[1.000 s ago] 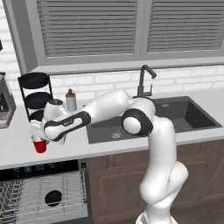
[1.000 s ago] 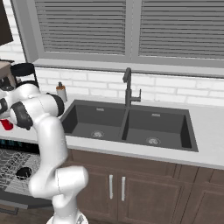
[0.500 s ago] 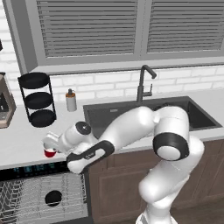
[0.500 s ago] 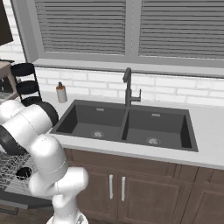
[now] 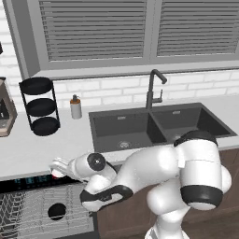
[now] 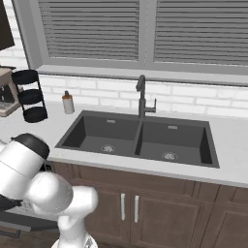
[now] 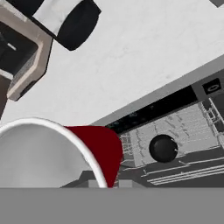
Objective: Pick up the cup and bowl from the counter, place them in the dishwasher, and close the dishwasher door.
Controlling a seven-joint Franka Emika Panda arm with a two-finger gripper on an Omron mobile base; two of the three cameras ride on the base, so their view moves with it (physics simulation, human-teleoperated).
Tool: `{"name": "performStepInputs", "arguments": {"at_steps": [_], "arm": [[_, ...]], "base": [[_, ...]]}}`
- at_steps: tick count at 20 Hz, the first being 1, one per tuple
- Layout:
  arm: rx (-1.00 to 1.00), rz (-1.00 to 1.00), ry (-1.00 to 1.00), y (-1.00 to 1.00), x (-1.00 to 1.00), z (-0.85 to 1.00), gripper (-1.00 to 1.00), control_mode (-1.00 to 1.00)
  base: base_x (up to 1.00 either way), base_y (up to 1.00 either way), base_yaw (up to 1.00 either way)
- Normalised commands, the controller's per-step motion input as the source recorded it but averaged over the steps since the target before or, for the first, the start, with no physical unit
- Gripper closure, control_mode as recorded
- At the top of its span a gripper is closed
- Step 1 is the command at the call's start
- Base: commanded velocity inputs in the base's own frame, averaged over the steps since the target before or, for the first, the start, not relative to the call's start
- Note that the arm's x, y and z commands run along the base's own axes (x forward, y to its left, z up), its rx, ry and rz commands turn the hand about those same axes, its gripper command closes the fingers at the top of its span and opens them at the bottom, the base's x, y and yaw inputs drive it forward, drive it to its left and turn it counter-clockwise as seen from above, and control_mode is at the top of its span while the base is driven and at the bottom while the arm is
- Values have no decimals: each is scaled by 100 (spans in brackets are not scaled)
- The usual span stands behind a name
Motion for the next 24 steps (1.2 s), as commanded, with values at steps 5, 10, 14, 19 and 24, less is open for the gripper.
{"name": "performStepInputs", "arguments": {"at_steps": [5,10,14,19,24], "arm": [[-59,-1,37,51,0,38,100,-100],[-55,-2,20,58,0,-3,100,-100],[-9,0,0,3,0,-58,100,-100],[0,1,0,1,0,-90,100,-100],[0,2,0,32,0,-100,100,-100]], "base": [[0,0,0],[0,0,0],[0,0,0],[0,0,0],[0,0,0]]}}
